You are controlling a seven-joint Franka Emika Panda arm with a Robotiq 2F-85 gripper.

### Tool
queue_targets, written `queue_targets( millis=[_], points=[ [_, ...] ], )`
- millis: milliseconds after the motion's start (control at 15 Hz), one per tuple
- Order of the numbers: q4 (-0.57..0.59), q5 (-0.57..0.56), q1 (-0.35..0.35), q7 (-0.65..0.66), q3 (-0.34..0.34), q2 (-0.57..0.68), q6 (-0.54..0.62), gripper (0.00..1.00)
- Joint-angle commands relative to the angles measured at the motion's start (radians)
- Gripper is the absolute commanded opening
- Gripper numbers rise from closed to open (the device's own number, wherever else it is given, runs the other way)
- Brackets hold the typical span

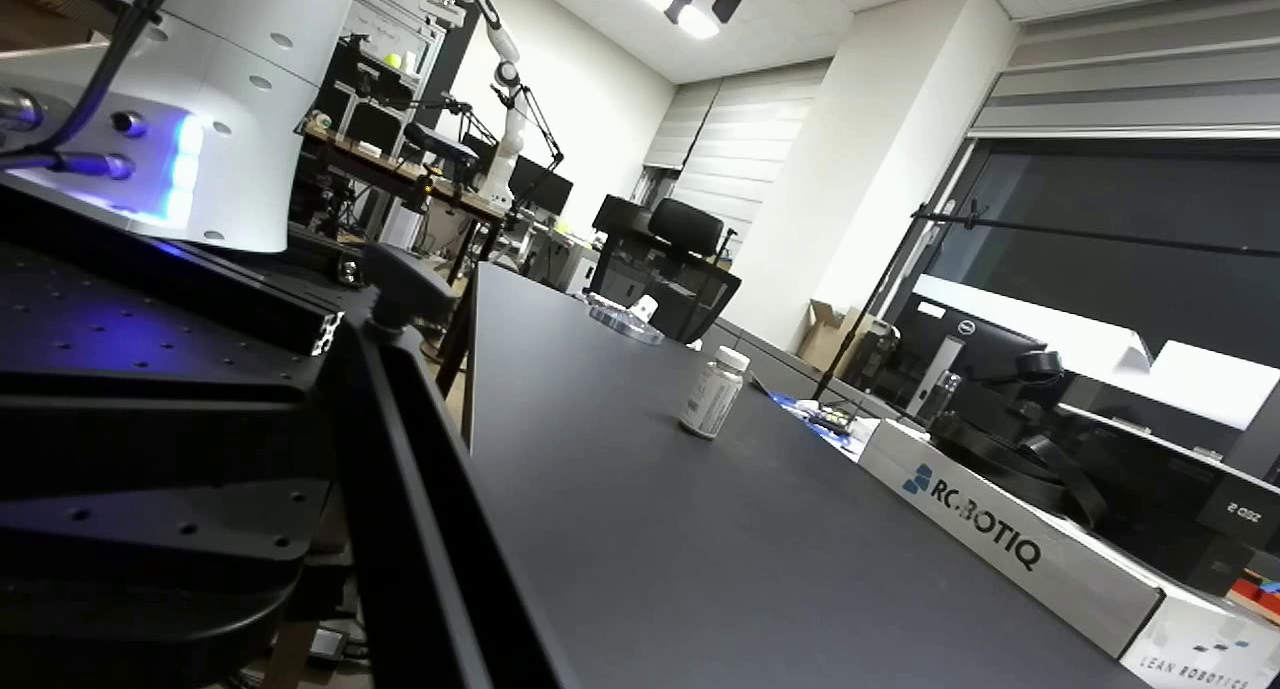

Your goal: Lay the bottle on its side then place it upside down

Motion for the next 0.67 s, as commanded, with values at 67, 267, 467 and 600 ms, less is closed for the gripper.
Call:
queue_targets(
  millis=[67,267,467,600],
  points=[
    [0.02,-0.037,-0.017,0.01,0.011,0.17,0.238,1.0],
    [0.057,-0.028,-0.029,0.044,0.012,0.335,0.417,1.0],
    [0.115,-0.043,-0.049,0.112,0.017,0.511,0.575,1.0],
    [0.165,-0.067,-0.06,0.174,0.015,0.615,0.636,1.0]
  ],
)
